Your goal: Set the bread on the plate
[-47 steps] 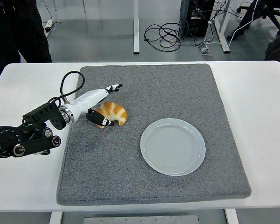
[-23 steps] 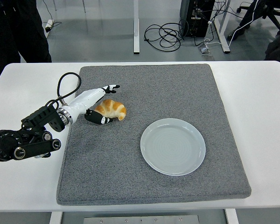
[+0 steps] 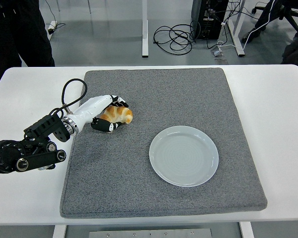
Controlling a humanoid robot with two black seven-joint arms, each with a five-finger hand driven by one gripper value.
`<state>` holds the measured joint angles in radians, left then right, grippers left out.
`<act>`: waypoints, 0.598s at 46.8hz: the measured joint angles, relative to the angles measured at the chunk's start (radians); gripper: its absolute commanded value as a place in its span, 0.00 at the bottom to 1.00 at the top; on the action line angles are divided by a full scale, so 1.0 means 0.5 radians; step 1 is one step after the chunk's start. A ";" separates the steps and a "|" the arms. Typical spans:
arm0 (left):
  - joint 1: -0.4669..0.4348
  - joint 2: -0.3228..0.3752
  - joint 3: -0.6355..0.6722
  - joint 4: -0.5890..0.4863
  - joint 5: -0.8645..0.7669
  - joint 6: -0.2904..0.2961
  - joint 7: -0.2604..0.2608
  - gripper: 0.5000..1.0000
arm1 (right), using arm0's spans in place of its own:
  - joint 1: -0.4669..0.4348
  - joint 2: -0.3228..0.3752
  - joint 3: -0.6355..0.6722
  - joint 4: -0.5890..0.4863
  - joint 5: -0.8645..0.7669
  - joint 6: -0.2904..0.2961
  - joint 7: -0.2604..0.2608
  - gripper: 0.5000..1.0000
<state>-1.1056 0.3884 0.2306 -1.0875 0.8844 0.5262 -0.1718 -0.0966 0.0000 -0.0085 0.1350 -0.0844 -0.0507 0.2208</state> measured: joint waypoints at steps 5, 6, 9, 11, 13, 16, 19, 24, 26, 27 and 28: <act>-0.029 0.000 -0.019 -0.003 -0.002 0.000 0.000 0.00 | 0.000 0.000 -0.001 0.000 0.000 0.000 0.000 1.00; -0.040 0.002 -0.020 -0.003 -0.003 0.000 0.000 0.00 | 0.000 0.000 0.000 0.000 0.000 0.000 0.000 1.00; -0.096 0.013 -0.023 -0.003 -0.014 0.000 0.000 0.00 | 0.000 0.000 -0.001 0.000 0.000 0.000 0.000 1.00; -0.137 0.021 -0.023 -0.004 -0.019 -0.001 -0.001 0.00 | 0.000 0.000 0.000 0.000 0.000 0.000 0.000 1.00; -0.186 0.035 -0.024 -0.003 -0.022 -0.002 -0.001 0.00 | 0.000 0.000 0.000 0.000 0.000 0.000 0.000 1.00; -0.268 0.065 -0.024 -0.003 -0.023 -0.003 -0.001 0.00 | 0.000 0.000 0.000 0.000 0.000 0.000 0.000 1.00; -0.348 0.105 -0.023 -0.004 -0.026 -0.003 -0.001 0.00 | 0.000 0.000 0.000 0.000 0.000 0.000 0.000 1.00; -0.500 0.152 -0.023 -0.003 -0.028 -0.014 -0.001 0.00 | 0.000 0.000 0.000 0.000 0.000 0.000 0.000 1.00; -0.556 0.175 -0.021 -0.004 -0.029 -0.020 -0.001 0.00 | 0.000 0.000 0.000 0.000 0.000 0.000 0.000 1.00; -0.587 0.187 -0.019 -0.003 -0.029 -0.021 -0.001 0.00 | 0.000 0.000 0.000 0.000 0.000 0.000 0.000 1.00; -0.610 0.196 -0.018 -0.003 -0.029 -0.024 -0.001 0.00 | 0.000 0.000 0.000 0.000 0.000 0.000 0.000 1.00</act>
<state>-1.4108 0.4865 0.2214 -1.0892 0.8699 0.5141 -0.1721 -0.0966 0.0000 -0.0087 0.1349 -0.0843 -0.0508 0.2208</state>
